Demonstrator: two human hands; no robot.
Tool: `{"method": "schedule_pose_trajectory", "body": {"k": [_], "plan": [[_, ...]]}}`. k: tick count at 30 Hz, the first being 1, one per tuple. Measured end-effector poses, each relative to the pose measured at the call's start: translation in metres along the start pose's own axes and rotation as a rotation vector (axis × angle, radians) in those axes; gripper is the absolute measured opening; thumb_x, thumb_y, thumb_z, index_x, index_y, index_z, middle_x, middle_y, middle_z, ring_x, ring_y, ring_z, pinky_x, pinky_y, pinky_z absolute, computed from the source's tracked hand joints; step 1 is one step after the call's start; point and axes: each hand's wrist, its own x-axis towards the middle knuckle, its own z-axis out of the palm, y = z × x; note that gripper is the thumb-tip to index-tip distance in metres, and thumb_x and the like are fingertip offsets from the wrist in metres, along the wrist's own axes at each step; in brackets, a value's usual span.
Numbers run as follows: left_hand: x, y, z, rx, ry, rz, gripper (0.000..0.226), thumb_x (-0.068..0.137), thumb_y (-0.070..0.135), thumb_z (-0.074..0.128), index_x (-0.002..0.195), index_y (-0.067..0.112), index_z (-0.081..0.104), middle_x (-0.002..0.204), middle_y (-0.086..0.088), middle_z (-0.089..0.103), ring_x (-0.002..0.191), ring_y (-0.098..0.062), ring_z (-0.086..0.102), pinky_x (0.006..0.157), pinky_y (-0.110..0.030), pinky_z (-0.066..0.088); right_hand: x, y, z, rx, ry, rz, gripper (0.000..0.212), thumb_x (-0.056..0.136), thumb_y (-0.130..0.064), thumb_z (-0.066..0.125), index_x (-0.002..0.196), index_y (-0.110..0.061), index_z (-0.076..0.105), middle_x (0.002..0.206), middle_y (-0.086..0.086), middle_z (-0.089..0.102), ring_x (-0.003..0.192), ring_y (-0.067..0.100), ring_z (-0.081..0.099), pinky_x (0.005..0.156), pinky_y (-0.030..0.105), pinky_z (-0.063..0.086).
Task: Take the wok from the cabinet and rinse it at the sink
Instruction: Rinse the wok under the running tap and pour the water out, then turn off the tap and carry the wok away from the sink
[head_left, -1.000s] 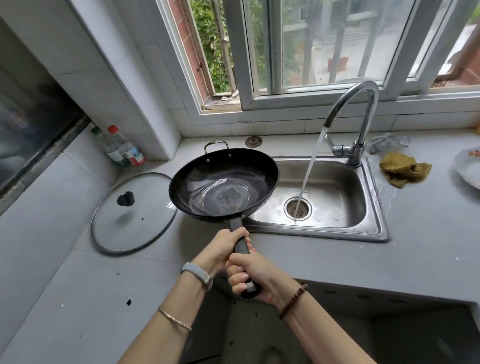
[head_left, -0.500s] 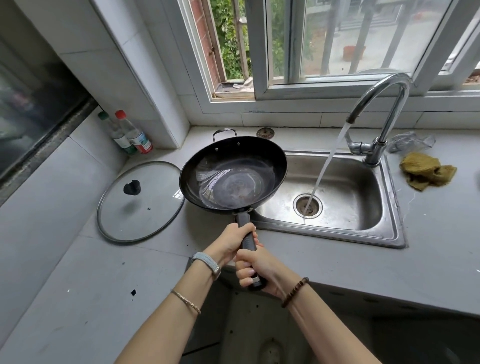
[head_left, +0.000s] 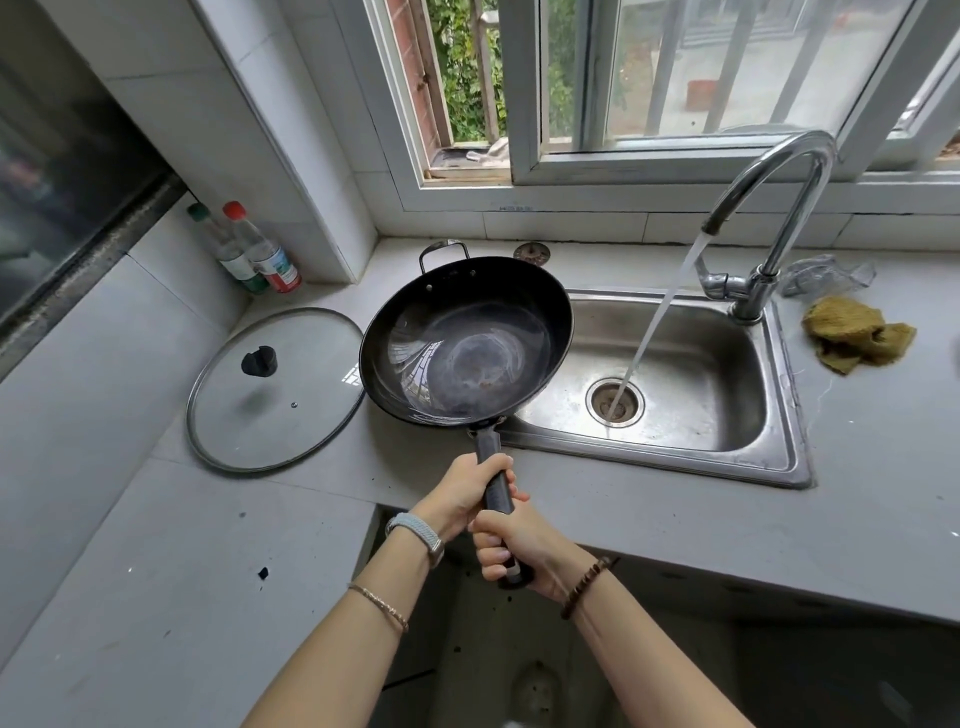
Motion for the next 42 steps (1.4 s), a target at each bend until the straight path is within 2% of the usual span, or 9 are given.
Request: {"method": "schedule_pose_trajectory", "body": {"k": [6, 11, 16, 21, 26, 29, 32, 38, 42], "plan": [[0.001, -0.011, -0.001, -0.075, 0.024, -0.034, 0.022, 0.089, 0.018, 0.063, 0.075, 0.005, 0.054, 0.061, -0.006, 0.057, 0.053, -0.02, 0.064, 0.052, -0.027, 0.053, 0.001, 0.006, -0.005, -0.044, 0.006, -0.03, 0.012, 0.091, -0.002, 0.051, 0.085, -0.01, 0.045, 0.056, 0.002, 0.044, 0.04, 0.009, 0.04, 0.038, 0.019, 0.039], [-0.003, -0.019, -0.001, -0.161, 0.022, -0.026, 0.016, 0.09, 0.017, 0.062, 0.094, 0.003, 0.058, 0.085, -0.008, 0.07, 0.063, -0.022, 0.066, 0.053, -0.031, 0.053, 0.0, 0.012, -0.009, -0.036, 0.084, -0.039, 0.006, 0.091, -0.01, 0.056, 0.088, -0.008, 0.051, 0.063, 0.005, 0.051, 0.047, 0.013, 0.048, 0.045, 0.023, 0.044], [-0.006, -0.022, -0.004, -0.214, 0.007, -0.045, 0.015, 0.091, 0.018, 0.061, 0.097, 0.004, 0.059, 0.09, -0.008, 0.073, 0.072, -0.023, 0.067, 0.069, -0.036, 0.054, 0.002, 0.014, -0.011, -0.046, 0.213, -0.011, 0.03, 0.095, -0.037, 0.053, 0.09, -0.008, 0.058, 0.067, 0.005, 0.055, 0.05, 0.017, 0.054, 0.046, 0.025, 0.046], [-0.015, -0.023, -0.008, -0.27, 0.011, -0.033, 0.027, 0.095, 0.016, 0.054, 0.113, -0.004, 0.055, 0.1, -0.015, 0.068, 0.057, -0.022, 0.065, 0.035, -0.022, 0.045, -0.004, 0.013, -0.016, 0.013, 0.18, -0.025, 0.047, 0.093, -0.051, 0.049, 0.098, -0.006, 0.062, 0.076, 0.01, 0.061, 0.057, 0.022, 0.057, 0.059, 0.03, 0.051], [-0.017, -0.019, -0.023, -0.266, 0.077, 0.024, 0.034, 0.094, 0.013, 0.056, 0.124, 0.0, 0.049, 0.103, -0.015, 0.066, 0.088, -0.025, 0.069, 0.067, -0.03, 0.056, -0.013, 0.011, -0.026, 0.022, 0.253, -0.085, 0.045, 0.097, -0.046, 0.044, 0.11, -0.006, 0.062, 0.098, 0.014, 0.067, 0.079, 0.025, 0.064, 0.08, 0.037, 0.052], [-0.027, -0.006, -0.032, -0.11, 0.125, 0.16, 0.031, 0.094, 0.015, 0.055, 0.125, 0.007, 0.051, 0.121, -0.013, 0.061, 0.109, -0.023, 0.063, 0.091, -0.036, 0.053, -0.022, -0.002, -0.031, 0.054, 0.329, -0.207, 0.036, 0.099, -0.041, 0.043, 0.111, -0.013, 0.063, 0.11, 0.008, 0.065, 0.094, 0.022, 0.064, 0.083, 0.033, 0.052], [-0.038, 0.015, -0.034, 0.147, 0.158, 0.432, 0.027, 0.093, 0.014, 0.058, 0.119, 0.02, 0.056, 0.121, -0.001, 0.06, 0.116, -0.016, 0.057, 0.097, -0.033, 0.049, -0.037, -0.021, -0.032, -0.024, 0.407, -0.415, 0.03, 0.098, -0.038, 0.047, 0.113, -0.018, 0.064, 0.12, 0.005, 0.065, 0.111, 0.023, 0.061, 0.096, 0.035, 0.049], [-0.049, 0.064, -0.024, 0.676, 0.209, 0.917, 0.039, 0.089, 0.019, 0.061, 0.128, 0.021, 0.053, 0.125, 0.007, 0.052, 0.117, -0.005, 0.049, 0.099, -0.019, 0.037, -0.063, -0.059, -0.033, -0.581, 0.699, -0.915, 0.032, 0.093, -0.03, 0.061, 0.124, -0.027, 0.055, 0.123, -0.008, 0.059, 0.115, 0.011, 0.055, 0.097, 0.026, 0.045], [-0.045, 0.089, -0.011, 0.848, 0.219, 1.109, 0.045, 0.087, 0.018, 0.063, 0.131, 0.015, 0.05, 0.129, 0.002, 0.051, 0.121, -0.011, 0.046, 0.106, -0.025, 0.036, -0.079, -0.082, -0.041, -0.925, 0.946, -1.111, 0.048, 0.086, -0.033, 0.061, 0.131, -0.02, 0.053, 0.122, -0.007, 0.058, 0.111, 0.012, 0.052, 0.097, 0.027, 0.042]]}}
